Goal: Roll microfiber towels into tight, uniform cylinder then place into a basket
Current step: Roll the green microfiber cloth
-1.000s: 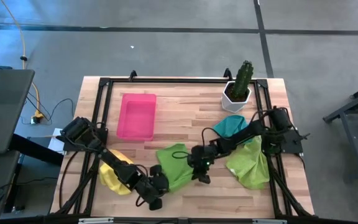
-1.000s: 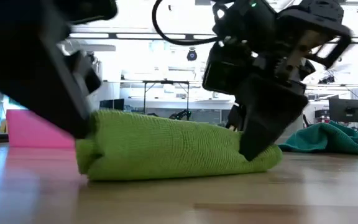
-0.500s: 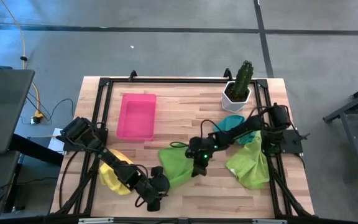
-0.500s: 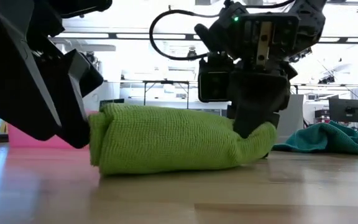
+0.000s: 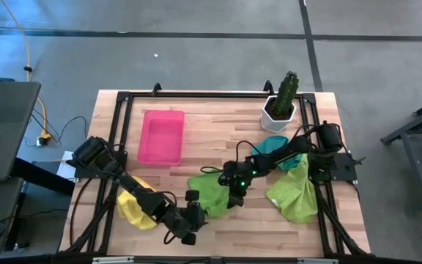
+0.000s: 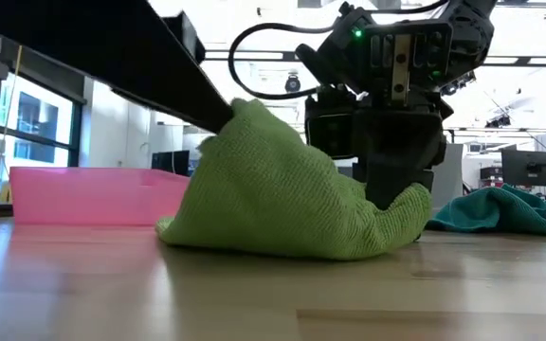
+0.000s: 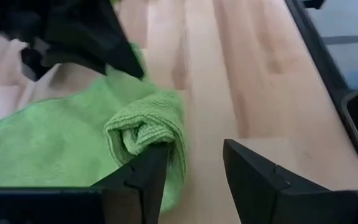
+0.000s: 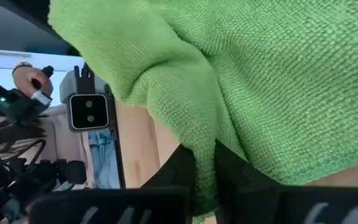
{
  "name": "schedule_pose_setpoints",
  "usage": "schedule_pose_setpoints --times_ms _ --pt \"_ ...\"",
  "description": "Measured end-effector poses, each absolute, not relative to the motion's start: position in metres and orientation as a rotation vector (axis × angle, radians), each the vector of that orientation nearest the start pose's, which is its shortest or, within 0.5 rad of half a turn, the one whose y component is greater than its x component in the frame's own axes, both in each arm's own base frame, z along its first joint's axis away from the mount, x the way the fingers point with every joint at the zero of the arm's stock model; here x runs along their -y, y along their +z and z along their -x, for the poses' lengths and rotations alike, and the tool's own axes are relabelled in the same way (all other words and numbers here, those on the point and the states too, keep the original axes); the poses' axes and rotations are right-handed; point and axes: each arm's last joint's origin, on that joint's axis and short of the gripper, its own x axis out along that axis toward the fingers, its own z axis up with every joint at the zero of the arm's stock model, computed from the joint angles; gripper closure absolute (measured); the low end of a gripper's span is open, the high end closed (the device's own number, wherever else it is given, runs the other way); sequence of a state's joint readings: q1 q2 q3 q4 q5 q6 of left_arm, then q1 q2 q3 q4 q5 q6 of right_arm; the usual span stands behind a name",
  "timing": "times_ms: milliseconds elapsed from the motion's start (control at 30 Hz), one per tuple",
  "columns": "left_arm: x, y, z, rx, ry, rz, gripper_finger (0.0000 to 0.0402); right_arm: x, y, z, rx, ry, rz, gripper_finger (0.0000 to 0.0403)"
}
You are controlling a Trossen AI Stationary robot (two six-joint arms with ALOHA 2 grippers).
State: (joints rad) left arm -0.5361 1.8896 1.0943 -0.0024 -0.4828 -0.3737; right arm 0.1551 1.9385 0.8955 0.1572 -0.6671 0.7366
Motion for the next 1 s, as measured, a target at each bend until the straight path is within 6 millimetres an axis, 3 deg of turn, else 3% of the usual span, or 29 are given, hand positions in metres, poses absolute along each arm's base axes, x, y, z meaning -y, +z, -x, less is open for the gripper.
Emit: schedule_pose_setpoints --times_ms 133,300,467,633,833,1000 --pt "0.185 0.155 -0.336 -0.695 0.048 -0.005 0.0254 -0.071 0.098 -0.340 -1.139 0.405 -0.877 0.0394" --pt "0.205 0.154 -0.325 -0.762 -0.137 0.058 0.0254 -0.071 0.098 -0.340 -1.140 0.402 -0.874 0.0394" --pt "0.217 0.156 -0.318 -0.692 -0.089 -0.031 0.0254 -0.071 0.097 -0.340 -1.137 0.400 -0.861 0.0394" --pt "0.204 0.160 -0.326 -0.600 0.100 -0.120 0.0254 -0.071 0.097 -0.340 -1.132 0.381 -0.853 0.0394" --pt "0.180 0.147 -0.342 -0.657 0.141 0.068 0.0254 -0.071 0.097 -0.340 -1.129 0.372 -0.849 0.0394" --pt "0.178 0.137 -0.345 -0.717 0.101 0.155 0.0254 -0.071 0.097 -0.340 -1.126 0.371 -0.843 0.0394"
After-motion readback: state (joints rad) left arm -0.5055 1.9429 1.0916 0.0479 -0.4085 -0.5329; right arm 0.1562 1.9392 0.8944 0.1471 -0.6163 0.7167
